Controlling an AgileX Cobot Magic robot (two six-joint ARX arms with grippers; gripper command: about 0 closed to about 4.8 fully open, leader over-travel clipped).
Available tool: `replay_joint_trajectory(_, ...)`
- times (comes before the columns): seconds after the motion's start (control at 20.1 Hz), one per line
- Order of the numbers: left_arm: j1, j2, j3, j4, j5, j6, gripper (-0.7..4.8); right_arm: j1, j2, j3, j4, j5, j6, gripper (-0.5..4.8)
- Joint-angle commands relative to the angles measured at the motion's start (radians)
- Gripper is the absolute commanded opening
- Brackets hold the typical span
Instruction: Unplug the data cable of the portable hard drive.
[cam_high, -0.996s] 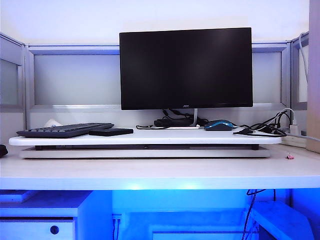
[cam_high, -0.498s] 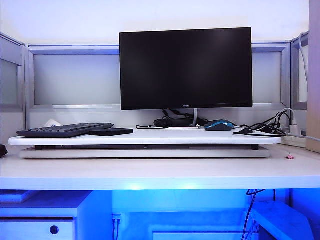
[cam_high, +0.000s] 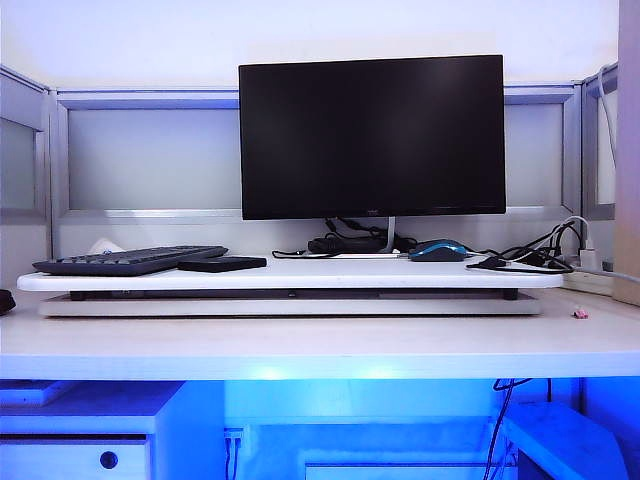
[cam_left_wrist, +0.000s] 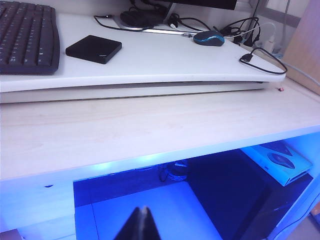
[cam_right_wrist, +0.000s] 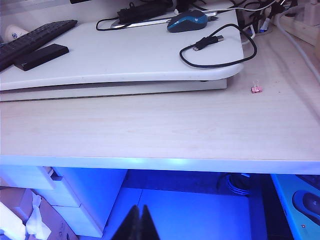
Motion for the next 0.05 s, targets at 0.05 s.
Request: replay_joint_trajectory(0.05,0.0,0.001,0.0,-0.024,0.006,-0.003,-0.04,0.0,-0.004,0.001,0.014,-0.001,0.0,-0.08)
